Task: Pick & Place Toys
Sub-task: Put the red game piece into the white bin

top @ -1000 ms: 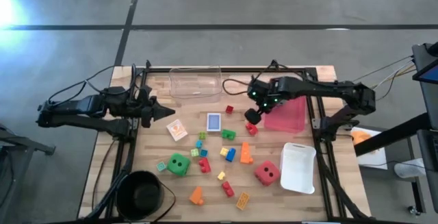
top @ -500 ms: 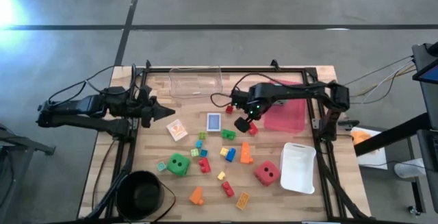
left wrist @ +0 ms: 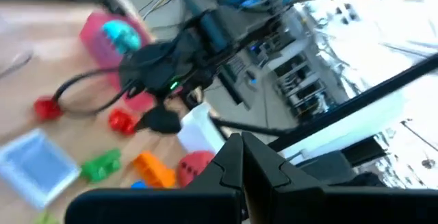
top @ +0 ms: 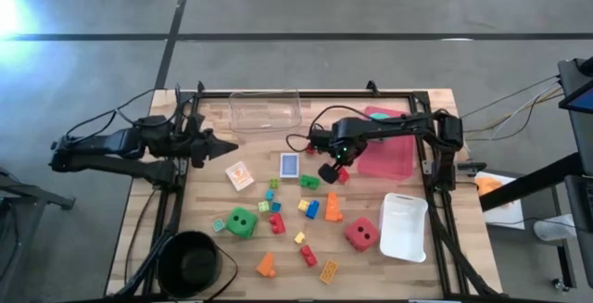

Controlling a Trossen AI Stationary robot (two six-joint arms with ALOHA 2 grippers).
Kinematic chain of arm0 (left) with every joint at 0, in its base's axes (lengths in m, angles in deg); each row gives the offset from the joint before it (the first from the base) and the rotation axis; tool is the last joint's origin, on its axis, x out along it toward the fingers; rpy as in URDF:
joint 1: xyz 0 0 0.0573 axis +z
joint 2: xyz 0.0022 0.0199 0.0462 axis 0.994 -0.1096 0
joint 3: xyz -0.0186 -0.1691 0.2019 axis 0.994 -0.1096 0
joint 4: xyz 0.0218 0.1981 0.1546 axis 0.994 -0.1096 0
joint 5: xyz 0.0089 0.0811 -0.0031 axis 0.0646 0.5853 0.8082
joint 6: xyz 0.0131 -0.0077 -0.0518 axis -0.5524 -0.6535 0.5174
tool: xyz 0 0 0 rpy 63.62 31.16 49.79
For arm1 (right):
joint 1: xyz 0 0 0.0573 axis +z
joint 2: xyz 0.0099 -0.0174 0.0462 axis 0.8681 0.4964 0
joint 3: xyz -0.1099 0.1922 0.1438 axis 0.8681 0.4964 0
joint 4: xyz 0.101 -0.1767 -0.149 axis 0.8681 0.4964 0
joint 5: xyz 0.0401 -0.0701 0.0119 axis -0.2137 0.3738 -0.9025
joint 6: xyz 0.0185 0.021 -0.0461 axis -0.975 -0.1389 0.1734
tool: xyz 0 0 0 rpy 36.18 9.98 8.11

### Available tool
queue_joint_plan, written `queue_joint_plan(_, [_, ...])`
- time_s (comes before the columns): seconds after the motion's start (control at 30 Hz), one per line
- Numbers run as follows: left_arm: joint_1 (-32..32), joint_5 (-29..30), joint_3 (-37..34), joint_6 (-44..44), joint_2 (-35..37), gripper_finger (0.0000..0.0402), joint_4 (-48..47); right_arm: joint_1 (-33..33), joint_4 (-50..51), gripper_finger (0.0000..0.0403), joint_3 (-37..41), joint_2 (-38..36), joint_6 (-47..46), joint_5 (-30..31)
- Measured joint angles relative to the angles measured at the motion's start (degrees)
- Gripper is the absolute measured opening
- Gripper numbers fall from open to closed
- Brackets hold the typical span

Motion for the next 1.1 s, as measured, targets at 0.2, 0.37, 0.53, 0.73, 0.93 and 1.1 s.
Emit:
queue_joint_plan(0.2, [0.01,-4.49,0.07,-12.49,-3.63,0.0002,4.10,0.36,-0.26,0.0400,1.54,-0.02,0.51,0.22])
queue_joint_plan(0.37, [0.04,-4.68,0.05,-15.93,-4.46,0.0002,3.56,1.89,-0.26,0.0400,2.32,0.08,3.53,1.45])
queue_joint_plan(0.53, [0.04,-4.66,0.07,-16.07,-3.38,0.0002,5.21,3.34,-0.57,0.0400,1.55,0.09,8.52,2.81])
queue_joint_plan(0.73, [0.04,-4.68,0.09,-16.78,-2.20,0.0002,5.48,3.74,-1.95,0.0400,1.77,0.09,12.99,3.23])
queue_joint_plan(0.93, [0.04,-4.68,0.09,-15.48,-2.20,0.0002,5.48,3.72,-1.92,0.0400,1.13,3.31,15.02,4.40])
queue_joint_plan(1.1, [0.04,-4.70,0.09,-13.57,-2.20,0.0002,5.35,4.09,-0.15,0.0400,-1.45,7.23,14.84,5.67])
